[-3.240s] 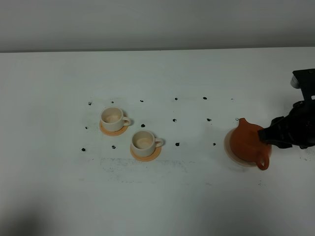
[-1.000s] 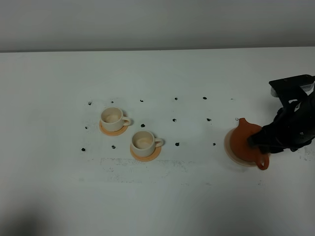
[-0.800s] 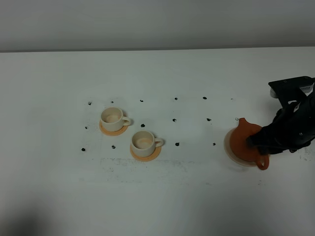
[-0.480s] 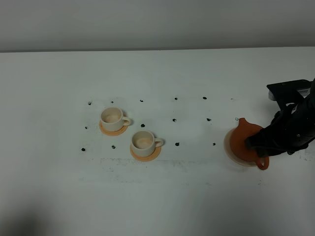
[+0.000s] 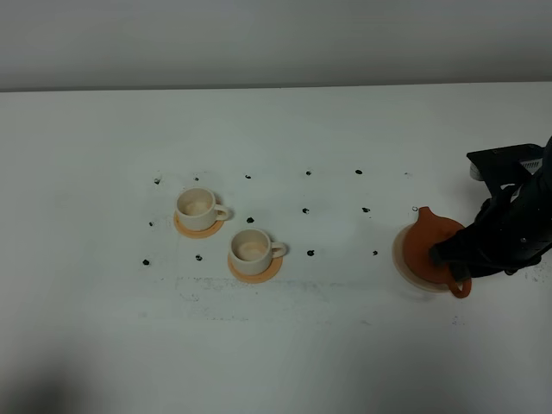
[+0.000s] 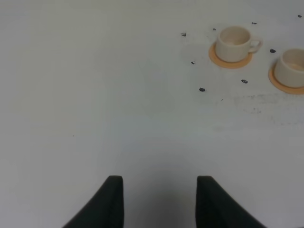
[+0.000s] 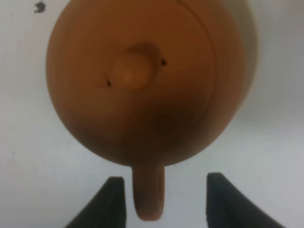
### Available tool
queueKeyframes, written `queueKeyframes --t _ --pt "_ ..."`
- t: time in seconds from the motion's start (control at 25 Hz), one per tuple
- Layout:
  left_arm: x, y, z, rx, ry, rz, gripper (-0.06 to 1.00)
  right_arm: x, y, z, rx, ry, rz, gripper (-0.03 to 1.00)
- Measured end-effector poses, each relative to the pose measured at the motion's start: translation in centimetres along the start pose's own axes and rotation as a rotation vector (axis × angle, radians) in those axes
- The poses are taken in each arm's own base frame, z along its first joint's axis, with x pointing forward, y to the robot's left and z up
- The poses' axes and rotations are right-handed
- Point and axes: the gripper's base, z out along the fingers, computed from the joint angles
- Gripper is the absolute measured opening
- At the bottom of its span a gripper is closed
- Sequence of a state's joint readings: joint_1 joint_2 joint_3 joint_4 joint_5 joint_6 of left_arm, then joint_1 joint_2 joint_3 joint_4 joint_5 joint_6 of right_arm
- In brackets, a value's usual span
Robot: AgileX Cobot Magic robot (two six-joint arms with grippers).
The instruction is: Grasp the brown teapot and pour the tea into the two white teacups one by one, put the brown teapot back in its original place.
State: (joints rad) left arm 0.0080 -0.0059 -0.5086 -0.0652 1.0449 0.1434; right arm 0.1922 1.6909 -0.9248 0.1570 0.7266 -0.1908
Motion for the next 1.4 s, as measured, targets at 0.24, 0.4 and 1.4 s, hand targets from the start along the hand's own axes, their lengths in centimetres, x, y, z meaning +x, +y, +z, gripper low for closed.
queueKeyframes --t 0.24,0.4,1.4 --pt "0.0 0.0 0.0 0.000 0.000 0.000 0.37 -0.1 0.0 0.1 0.001 -0.005 0.000 0.38" --pt "0.0 0.0 0.0 0.000 0.000 0.000 0.37 -0.1 -0.1 0.7 0.000 0.013 0.002 0.38" --pt "0.0 0.0 0.0 0.000 0.000 0.000 0.37 -0.1 -0.1 1.3 -0.007 0.021 -0.018 0.28"
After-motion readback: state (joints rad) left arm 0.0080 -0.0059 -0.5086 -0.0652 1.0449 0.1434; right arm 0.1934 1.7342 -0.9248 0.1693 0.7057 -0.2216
